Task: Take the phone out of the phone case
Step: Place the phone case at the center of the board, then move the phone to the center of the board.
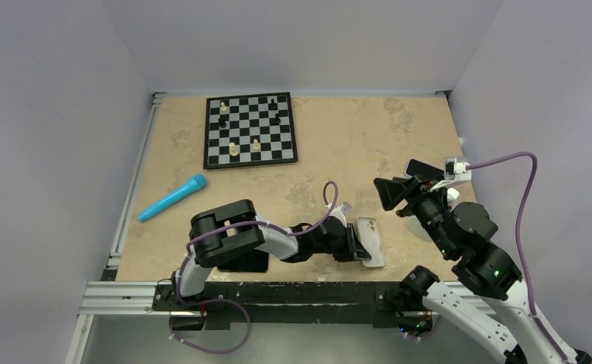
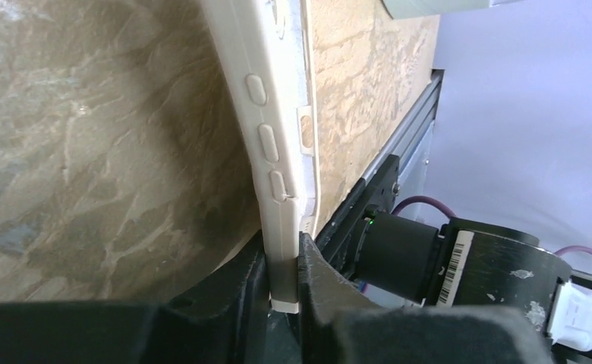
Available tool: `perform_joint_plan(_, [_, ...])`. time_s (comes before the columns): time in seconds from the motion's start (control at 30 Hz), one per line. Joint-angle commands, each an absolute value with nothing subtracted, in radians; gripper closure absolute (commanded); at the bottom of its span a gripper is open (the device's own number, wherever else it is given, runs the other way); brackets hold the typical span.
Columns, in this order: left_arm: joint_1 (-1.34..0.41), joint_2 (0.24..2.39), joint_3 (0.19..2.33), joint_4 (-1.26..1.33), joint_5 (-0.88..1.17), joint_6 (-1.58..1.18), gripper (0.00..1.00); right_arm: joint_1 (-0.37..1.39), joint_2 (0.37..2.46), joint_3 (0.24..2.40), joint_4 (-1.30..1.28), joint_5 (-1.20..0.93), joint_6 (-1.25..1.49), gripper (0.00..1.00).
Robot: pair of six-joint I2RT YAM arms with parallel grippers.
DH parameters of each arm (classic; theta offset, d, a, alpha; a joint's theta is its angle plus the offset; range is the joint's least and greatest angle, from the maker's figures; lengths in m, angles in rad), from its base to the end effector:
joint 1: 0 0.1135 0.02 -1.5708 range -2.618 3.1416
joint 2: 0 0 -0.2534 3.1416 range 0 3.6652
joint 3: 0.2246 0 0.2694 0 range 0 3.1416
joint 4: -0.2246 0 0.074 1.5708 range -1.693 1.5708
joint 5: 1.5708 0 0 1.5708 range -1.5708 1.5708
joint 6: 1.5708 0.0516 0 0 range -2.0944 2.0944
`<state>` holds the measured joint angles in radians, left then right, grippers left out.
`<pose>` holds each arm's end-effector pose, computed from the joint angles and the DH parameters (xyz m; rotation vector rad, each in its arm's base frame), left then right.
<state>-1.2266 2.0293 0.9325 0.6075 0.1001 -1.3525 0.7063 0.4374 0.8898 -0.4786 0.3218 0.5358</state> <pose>0.1355 -0.3934 0.0755 -0.0832 2.5287 -1.4940 0.1044 0.0676 0.3864 0.1174 1.6372 0.7050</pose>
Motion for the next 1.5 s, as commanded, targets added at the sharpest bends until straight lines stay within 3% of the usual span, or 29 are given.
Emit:
perform_joint_plan(0.0, [-1.236,1.998,0.953,0.54,0.071,-1.346,0.7,0.707,0.436,0.863,-0.443,0.313,0.554,0.36])
perform_joint_plan(0.13, [-1.235,1.929,0.963,0.414,0.03,-1.281,0.45,0.707,0.471,0.862,-0.434,0.299,0.549,0.36])
perform_joint_plan(0.27, [-1.234,1.874,0.971,0.296,0.012,-1.279,0.31,0.707,0.494,0.872,-0.433,0.286,0.545,0.36])
perform_joint_plan(0.33, [-1.229,1.842,0.961,0.224,0.029,-1.337,0.03,0.707,0.493,0.873,-0.436,0.283,0.547,0.36])
perform_joint_plan(0.37, [-1.228,1.823,0.961,0.178,0.05,-1.362,0.0,0.706,0.489,0.871,-0.436,0.284,0.547,0.36])
perform_joint_plan(0.47, [-1.229,1.73,0.954,0.018,0.041,-1.377,0.0,0.707,0.482,0.872,-0.447,0.293,0.555,0.36])
perform_joint_plan(0.6, [-1.226,1.455,0.885,-0.242,-0.244,-1.301,0.0,0.706,0.479,0.857,-0.432,0.306,0.569,0.35])
perform_joint_plan(0.73, [-1.193,1.184,0.891,-0.442,-0.599,-1.083,0.0,0.707,0.514,0.854,-0.426,0.316,0.571,0.35])
perform_joint_plan(0.87, [-1.064,0.946,0.967,-0.539,-0.703,-0.75,0.0,0.707,0.546,0.835,-0.422,0.281,0.588,0.34])
perform_joint_plan(0.97, [-1.041,0.803,1.001,-0.457,-0.813,-0.478,0.0,0.707,0.563,0.788,-0.38,0.25,0.595,0.32])
perform_joint_plan(1.1, [-1.036,0.721,1.021,-0.165,-0.885,-0.085,0.0,0.706,0.652,0.802,-0.362,0.243,0.587,0.26])
perform_joint_plan(1.27, [-1.034,0.825,1.083,0.212,-0.893,0.361,0.0,0.706,0.847,0.879,-0.327,0.249,0.526,0.15])
perform_joint_plan(1.47, [-1.032,0.936,1.042,0.321,-0.868,0.532,0.01,0.619,1.117,1.072,-0.359,0.264,0.441,0.11])
